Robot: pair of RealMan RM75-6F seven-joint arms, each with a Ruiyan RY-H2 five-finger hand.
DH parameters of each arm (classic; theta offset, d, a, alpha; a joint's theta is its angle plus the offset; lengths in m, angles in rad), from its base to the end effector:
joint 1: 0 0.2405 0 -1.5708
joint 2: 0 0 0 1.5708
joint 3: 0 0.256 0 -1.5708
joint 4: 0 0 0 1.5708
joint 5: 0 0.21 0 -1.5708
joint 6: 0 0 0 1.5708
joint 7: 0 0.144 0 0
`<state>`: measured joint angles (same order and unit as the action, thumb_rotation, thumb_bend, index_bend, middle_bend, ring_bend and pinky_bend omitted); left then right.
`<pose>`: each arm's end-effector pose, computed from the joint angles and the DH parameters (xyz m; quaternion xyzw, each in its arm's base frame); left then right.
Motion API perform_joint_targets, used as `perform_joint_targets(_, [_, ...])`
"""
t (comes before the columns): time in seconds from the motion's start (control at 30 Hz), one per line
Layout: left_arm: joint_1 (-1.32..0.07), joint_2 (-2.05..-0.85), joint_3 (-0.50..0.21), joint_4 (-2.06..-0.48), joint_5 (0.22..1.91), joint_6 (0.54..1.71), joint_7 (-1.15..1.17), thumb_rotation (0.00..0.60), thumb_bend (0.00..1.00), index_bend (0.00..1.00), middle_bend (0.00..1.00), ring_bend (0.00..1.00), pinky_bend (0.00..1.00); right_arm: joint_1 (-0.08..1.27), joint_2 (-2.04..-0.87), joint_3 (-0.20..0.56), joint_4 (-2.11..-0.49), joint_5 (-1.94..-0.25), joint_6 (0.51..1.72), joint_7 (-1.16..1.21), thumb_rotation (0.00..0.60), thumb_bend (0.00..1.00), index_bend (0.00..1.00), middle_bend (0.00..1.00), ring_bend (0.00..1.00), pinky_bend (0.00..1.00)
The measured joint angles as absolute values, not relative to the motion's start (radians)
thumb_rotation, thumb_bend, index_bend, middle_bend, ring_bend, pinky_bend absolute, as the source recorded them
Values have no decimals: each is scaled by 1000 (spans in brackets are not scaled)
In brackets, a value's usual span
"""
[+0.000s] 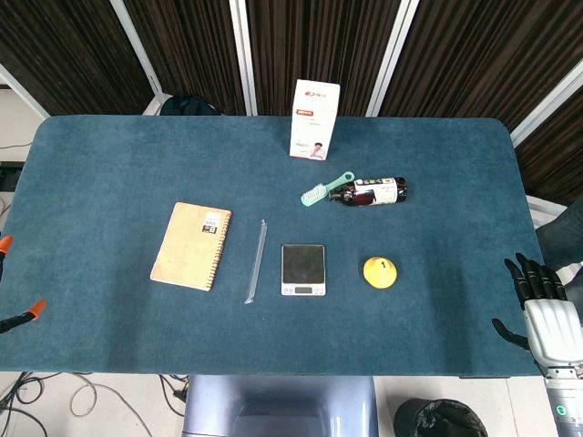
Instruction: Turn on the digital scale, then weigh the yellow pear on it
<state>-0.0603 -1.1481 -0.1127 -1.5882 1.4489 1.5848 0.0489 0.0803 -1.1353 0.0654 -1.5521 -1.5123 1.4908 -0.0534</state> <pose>-0.3139 0.1847 0.1771 -0.5468 -0.3461 -0.4071 0.6446 -0.3190 -0.1836 0.1620 0.6084 -0.3514 0.3684 0.6089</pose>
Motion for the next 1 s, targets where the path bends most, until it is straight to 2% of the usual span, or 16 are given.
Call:
perform_joint_targets(0.33, [-62,-1155,-113,-1583,1450,1585,59,600,0,31,0,0,13,85,-1125,55,-1571,-1523,1477,-62,600,286,0,0,70,112])
perform_joint_targets(0.77, [-57,-1149,-104,-1589,1460,1586,54,600,0,31,0,0,14,82,-1118,53,-1563,-1550,1498,-2,600,285,0,40,142,118])
perform_joint_targets(0.87, [-52,-1143,-104,-1592,1460,1594,42,600,0,31,0,0,14,84,-1118,49,-1564,-1564,1499,14,600,287,0,75,178,149])
perform_joint_targets(1.0, [-47,-1139,-111,-1591,1452,1600,29,600,0,31,0,0,15,92,-1121,40,-1564,-1583,1490,18,600,392,0,251,342,314])
